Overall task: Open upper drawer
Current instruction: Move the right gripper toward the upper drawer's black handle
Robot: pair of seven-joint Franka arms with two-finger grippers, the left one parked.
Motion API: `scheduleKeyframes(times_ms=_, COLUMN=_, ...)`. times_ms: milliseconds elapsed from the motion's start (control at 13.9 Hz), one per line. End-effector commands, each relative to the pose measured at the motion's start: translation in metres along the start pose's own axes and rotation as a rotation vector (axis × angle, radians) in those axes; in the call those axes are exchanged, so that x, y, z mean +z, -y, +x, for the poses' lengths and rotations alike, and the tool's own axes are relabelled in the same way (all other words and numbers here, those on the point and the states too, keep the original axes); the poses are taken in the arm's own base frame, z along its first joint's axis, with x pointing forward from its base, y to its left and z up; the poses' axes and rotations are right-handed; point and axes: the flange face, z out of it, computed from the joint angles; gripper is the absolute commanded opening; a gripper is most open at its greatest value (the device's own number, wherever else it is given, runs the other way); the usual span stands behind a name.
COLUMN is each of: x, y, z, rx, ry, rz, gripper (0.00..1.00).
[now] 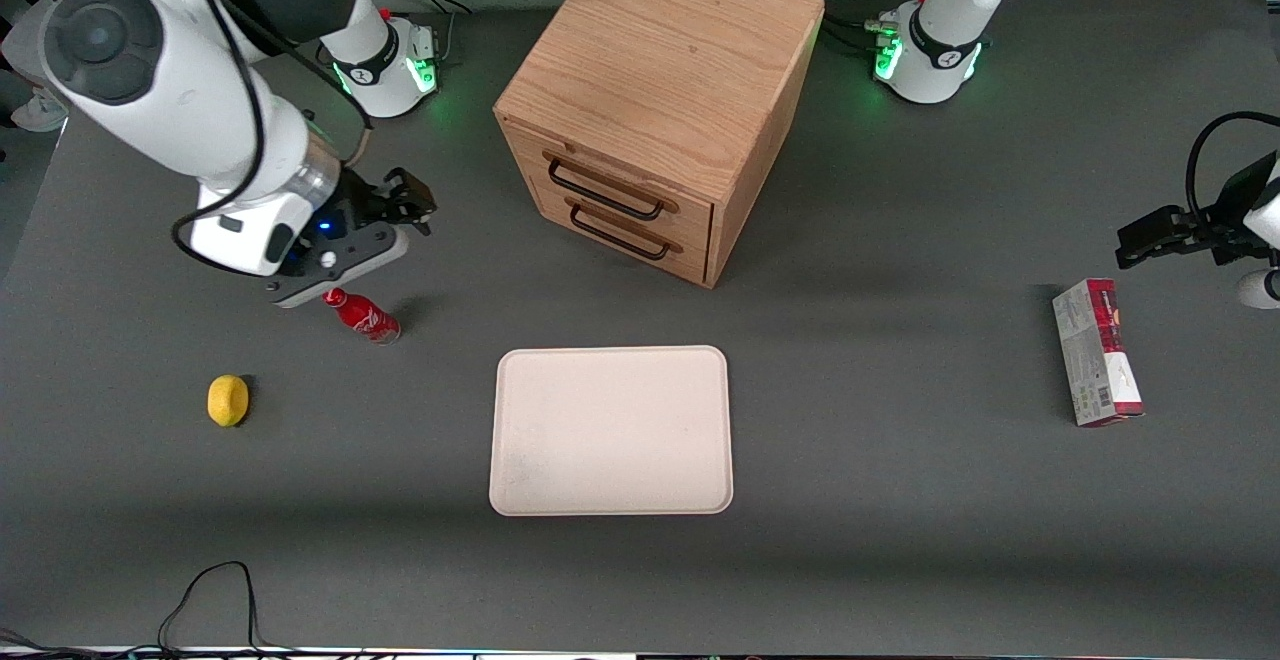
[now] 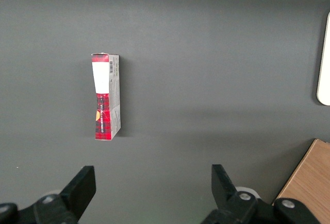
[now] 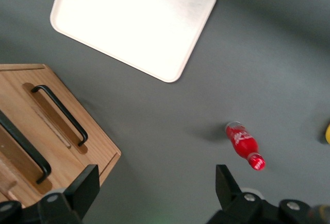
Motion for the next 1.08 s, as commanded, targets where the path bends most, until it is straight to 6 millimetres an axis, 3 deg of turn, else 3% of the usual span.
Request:
scheduleKeyframes(times_ms=0, x=-0.001, y=0.026, z=0.01, rx=-0.064, ry=0.002, rz=0.023, gripper=1.0)
scheduleKeyframes(times_ms=430, x=0.018, y=0.086, z=0.024, rx=-0.388, ry=0.007, rz=0.143, gripper=1.0)
scheduleKeyframes(times_ms=1004, x=0.074, y=0.137, z=0.03, rx=-0.634, ry=0.094, rz=0.246, gripper=1.0)
